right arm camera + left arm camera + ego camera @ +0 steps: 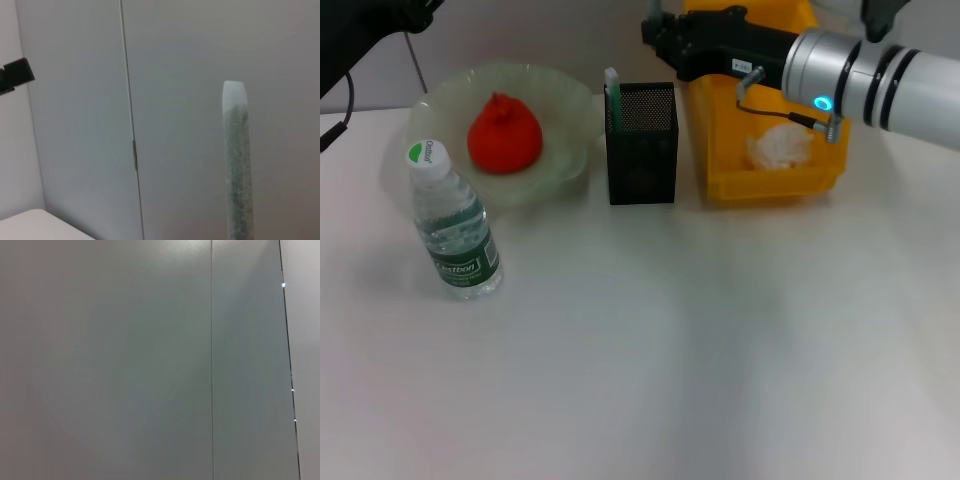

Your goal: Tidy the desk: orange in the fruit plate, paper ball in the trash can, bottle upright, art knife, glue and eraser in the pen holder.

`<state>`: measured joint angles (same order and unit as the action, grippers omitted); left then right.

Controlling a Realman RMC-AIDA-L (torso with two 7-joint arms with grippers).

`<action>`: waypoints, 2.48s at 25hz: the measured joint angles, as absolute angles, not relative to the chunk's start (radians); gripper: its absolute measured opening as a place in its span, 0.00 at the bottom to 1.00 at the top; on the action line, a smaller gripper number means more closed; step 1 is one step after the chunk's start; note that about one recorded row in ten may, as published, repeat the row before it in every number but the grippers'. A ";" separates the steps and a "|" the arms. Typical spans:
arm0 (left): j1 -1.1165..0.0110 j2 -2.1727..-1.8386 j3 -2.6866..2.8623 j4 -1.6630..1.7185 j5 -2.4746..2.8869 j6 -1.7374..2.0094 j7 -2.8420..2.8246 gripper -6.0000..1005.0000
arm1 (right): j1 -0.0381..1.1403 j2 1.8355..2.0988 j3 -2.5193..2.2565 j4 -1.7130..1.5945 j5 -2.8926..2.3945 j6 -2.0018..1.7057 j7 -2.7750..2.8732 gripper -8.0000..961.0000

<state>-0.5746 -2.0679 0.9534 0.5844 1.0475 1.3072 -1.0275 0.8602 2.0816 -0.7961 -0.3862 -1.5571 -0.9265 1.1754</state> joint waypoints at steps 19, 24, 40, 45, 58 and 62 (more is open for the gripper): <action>-0.575 -2.070 0.960 0.584 1.048 1.309 -1.011 0.59 | 0.880 2.085 -0.796 -0.295 -1.555 -0.866 1.139 0.17; -0.575 -2.069 0.960 0.584 1.048 1.309 -1.011 0.59 | 0.885 2.085 -0.796 -0.293 -1.555 -0.857 1.138 0.17; -0.571 -2.068 0.960 0.584 1.048 1.313 -1.001 0.59 | 0.896 2.086 -0.796 -0.281 -1.555 -0.834 1.109 0.18; -0.571 -2.069 0.960 0.584 1.048 1.312 -1.000 0.59 | 0.897 2.090 -0.796 -0.265 -1.493 -0.826 1.044 0.18; -0.576 -2.069 0.960 0.584 1.053 1.315 -1.000 0.59 | 0.884 2.091 -0.785 -0.157 -1.240 -0.940 0.713 0.18; -0.576 -2.069 0.960 0.584 1.053 1.315 -1.000 0.59 | 0.879 2.091 -0.783 -0.131 -1.213 -0.965 0.657 0.18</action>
